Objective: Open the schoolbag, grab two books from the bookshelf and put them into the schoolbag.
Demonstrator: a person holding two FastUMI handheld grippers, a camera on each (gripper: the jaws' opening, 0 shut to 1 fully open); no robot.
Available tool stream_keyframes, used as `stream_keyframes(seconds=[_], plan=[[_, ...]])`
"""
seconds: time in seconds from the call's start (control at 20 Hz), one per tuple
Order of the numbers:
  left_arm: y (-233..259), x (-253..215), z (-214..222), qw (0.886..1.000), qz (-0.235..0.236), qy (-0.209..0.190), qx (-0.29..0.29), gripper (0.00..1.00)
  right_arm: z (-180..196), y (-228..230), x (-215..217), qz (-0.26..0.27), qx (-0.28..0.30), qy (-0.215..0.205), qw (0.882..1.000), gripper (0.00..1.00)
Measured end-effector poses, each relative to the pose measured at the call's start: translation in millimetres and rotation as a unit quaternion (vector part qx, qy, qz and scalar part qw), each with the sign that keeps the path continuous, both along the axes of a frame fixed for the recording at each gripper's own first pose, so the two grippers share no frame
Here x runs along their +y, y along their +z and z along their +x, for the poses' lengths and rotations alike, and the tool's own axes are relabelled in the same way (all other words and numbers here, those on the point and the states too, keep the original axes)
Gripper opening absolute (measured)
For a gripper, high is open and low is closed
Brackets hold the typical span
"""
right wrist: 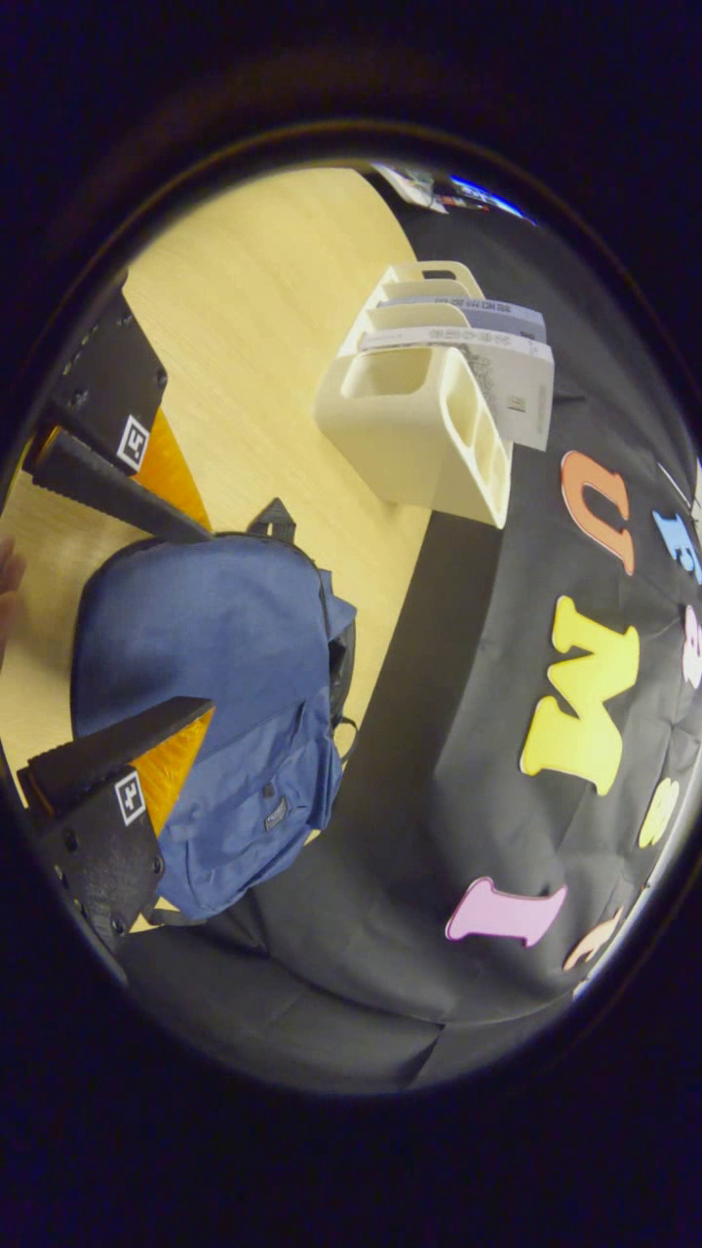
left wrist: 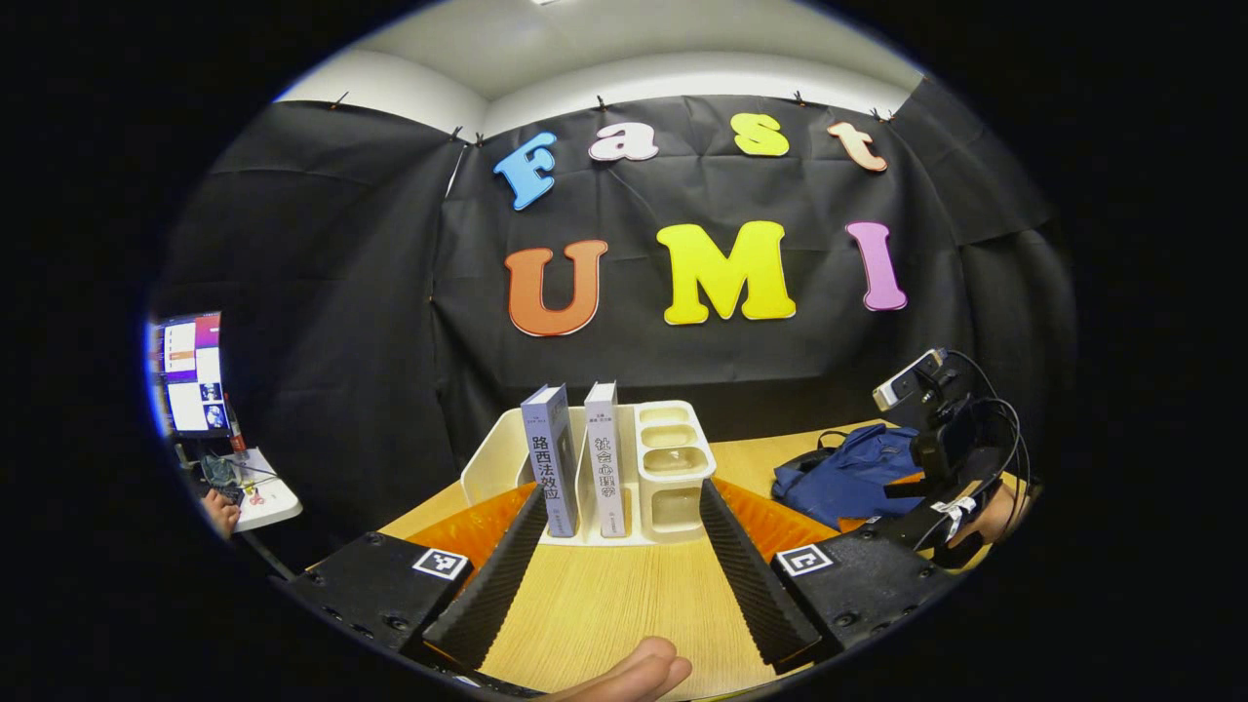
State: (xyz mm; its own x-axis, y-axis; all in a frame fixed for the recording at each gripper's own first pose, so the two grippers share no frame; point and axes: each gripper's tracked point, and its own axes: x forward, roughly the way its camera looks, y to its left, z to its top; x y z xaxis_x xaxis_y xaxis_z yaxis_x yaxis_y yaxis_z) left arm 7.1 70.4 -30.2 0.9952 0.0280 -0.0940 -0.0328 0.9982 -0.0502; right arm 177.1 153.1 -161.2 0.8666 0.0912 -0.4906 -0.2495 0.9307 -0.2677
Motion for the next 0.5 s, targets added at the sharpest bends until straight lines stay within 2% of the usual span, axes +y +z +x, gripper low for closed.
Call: stream_keyframes(seconds=[0.05, 0.1, 0.3, 0.5], plan=[[-2, -2, 1, 1.000, -0.002, -0.002, 0.002, 0.98, 5, -1, 2, -0.020, 0.003, 0.002, 1.000, 0.98], [-2, -1, 1, 1.000, -0.001, -0.002, 0.003, 0.99, 8, -4, 4, -0.036, 0.006, 0.005, 0.999, 0.95], [-1, -3, 2, 1.000, 0.004, -0.006, 0.000, 0.98, 20, -8, 23, -0.091, 0.009, 0.030, 0.995, 0.95], [-8, -1, 5, 1.000, 0.004, -0.003, 0.009, 0.98, 28, -21, 29, -0.147, 0.028, 0.029, 0.988, 0.95]])
